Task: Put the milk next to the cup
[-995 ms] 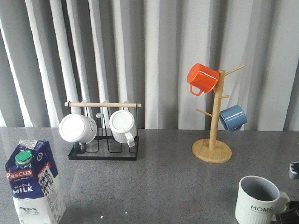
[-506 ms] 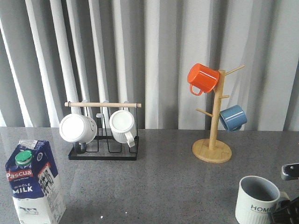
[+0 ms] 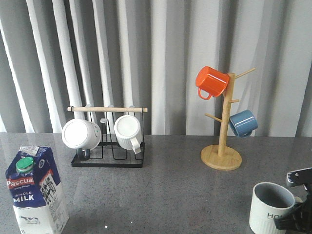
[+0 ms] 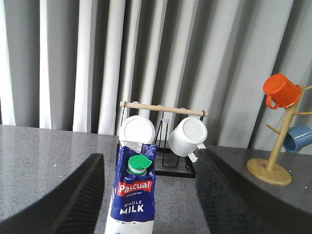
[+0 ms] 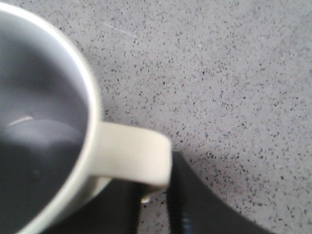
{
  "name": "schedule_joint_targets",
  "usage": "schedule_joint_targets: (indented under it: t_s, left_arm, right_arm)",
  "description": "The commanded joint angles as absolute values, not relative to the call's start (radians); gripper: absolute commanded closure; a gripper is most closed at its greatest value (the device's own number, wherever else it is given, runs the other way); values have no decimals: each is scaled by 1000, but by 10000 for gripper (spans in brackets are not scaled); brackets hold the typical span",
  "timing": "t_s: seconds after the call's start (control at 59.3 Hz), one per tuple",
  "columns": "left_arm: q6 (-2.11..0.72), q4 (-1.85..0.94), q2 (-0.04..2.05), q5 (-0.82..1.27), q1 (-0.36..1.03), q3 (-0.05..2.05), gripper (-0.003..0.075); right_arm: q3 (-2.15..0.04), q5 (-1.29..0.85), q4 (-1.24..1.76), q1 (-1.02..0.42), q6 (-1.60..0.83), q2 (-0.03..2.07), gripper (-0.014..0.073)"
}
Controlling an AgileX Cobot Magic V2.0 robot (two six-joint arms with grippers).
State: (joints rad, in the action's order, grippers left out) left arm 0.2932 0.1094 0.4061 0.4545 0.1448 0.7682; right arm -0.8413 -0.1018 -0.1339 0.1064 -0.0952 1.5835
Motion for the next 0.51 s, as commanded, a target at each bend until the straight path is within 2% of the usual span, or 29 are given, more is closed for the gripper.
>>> schedule_joint_targets:
  t_s: [0.0,0.236,0.489]
  left_arm:
    - [291,111,422,377,151,798,305]
    - [291,111,422,378,151,798,305]
    - [291,111,422,379,151,798,305]
  right_arm:
    - [-870,-19,-138,110,-108,1551,608]
    - [-889,-15,-126,62,-85,1477,604]
    - [-981,-88,-84,-179,-49,1403,604]
